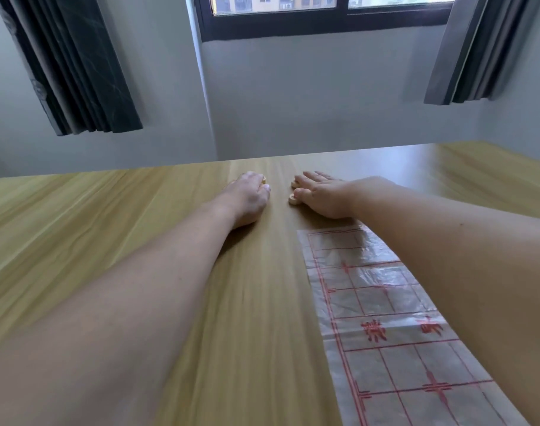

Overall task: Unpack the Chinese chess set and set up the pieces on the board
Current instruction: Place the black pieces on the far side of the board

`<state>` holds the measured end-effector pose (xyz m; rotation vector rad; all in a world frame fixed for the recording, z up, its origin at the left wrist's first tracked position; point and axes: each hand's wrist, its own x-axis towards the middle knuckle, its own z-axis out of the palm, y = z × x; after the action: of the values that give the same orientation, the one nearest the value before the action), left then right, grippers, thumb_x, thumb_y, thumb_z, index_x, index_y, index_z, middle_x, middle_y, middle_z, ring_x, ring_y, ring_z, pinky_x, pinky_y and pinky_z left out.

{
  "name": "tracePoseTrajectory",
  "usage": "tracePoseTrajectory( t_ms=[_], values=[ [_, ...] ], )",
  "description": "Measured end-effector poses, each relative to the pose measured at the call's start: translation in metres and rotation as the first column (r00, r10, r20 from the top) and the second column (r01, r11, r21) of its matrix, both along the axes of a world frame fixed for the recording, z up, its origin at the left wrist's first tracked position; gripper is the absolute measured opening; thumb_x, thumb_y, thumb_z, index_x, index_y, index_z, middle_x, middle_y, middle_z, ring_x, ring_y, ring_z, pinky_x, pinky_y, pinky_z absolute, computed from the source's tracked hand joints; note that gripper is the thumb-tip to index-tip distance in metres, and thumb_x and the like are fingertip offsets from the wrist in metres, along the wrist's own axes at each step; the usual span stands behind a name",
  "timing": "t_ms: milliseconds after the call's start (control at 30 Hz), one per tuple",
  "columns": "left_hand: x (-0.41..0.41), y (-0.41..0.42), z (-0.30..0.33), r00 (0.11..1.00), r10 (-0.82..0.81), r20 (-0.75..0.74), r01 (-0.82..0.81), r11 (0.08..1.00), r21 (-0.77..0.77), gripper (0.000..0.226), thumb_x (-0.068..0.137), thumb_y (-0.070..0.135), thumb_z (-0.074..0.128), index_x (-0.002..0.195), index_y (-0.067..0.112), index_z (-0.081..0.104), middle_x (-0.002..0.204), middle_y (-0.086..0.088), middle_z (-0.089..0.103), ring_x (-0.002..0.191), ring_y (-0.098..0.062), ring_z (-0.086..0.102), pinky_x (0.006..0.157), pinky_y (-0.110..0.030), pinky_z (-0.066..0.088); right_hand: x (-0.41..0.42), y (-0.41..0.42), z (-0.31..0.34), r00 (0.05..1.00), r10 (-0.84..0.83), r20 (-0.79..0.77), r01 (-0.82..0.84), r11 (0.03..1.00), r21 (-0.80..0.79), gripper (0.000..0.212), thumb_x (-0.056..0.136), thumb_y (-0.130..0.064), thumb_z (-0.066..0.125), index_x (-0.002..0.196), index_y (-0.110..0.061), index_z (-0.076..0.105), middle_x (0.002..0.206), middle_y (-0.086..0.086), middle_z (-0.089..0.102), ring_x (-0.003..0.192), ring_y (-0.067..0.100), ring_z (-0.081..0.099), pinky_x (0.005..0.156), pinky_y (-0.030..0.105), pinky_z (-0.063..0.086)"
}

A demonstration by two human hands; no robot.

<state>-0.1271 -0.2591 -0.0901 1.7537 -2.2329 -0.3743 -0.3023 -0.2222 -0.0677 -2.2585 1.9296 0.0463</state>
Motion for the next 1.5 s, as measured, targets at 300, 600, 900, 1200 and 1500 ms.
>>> tracePoseTrajectory(
  t_ms=[300,600,900,1200,1500],
  values=[
    [-0.068,-0.003,0.006,0.993,-0.044,-0.112,0.051,0.997,0.064,0.052,0.108,0.035,0.023,0.154,0.011,0.028,0.165,-0.006,0.015,0.152,-0.015,0.01,0.119,-0.027,0.006,-0.061,0.01,0.001,0.997,-0.064,-0.047,0.064,0.998,0.007,0.054,0.105,-0.04,0.016,0.154,-0.018,0.007,0.162,0.003,-0.005,0.148,0.018,-0.007,0.116,0.034,-0.006],
    [-0.121,0.007,0.014,0.822,0.094,-0.562,0.035,0.976,0.215,0.047,0.107,0.033,0.03,0.135,0.003,0.052,0.142,-0.021,0.052,0.129,-0.032,0.051,0.085,-0.033,0.049,-0.09,0.026,0.0,0.996,-0.091,-0.012,0.091,0.996,0.013,0.052,0.106,-0.036,0.015,0.154,-0.016,0.011,0.162,0.004,-0.006,0.148,0.02,-0.008,0.116,0.033,-0.007],
    [-0.141,0.022,0.029,0.61,0.167,-0.774,0.055,0.966,0.252,0.054,0.106,0.042,0.029,0.14,0.006,0.05,0.141,-0.005,0.055,0.121,-0.017,0.051,0.103,-0.028,0.035,-0.09,0.026,-0.003,0.991,-0.077,0.11,0.077,0.997,0.008,0.057,0.104,-0.04,0.021,0.154,-0.015,0.009,0.162,0.004,-0.001,0.148,0.016,-0.005,0.12,0.038,-0.003],
    [-0.129,0.022,0.03,0.575,0.164,-0.801,0.022,0.976,0.216,0.062,0.104,0.05,0.024,0.136,0.005,0.052,0.141,-0.009,0.053,0.127,-0.022,0.047,0.115,-0.037,0.029,-0.098,0.032,0.003,0.971,-0.088,0.224,0.099,0.994,-0.037,0.054,0.105,-0.038,0.024,0.153,-0.014,0.018,0.162,0.003,0.008,0.148,0.015,0.002,0.119,0.032,0.0],
    [-0.112,0.039,0.043,0.662,0.165,-0.731,0.038,0.967,0.252,0.062,0.104,0.05,0.027,0.148,0.008,0.039,0.156,-0.006,0.038,0.145,-0.021,0.031,0.116,-0.031,0.023,-0.088,0.05,0.017,0.982,-0.123,0.146,0.146,0.976,-0.159,0.06,0.103,-0.041,0.027,0.154,-0.013,0.012,0.162,0.006,0.004,0.149,0.019,0.0,0.118,0.033,0.001]
  ],
)
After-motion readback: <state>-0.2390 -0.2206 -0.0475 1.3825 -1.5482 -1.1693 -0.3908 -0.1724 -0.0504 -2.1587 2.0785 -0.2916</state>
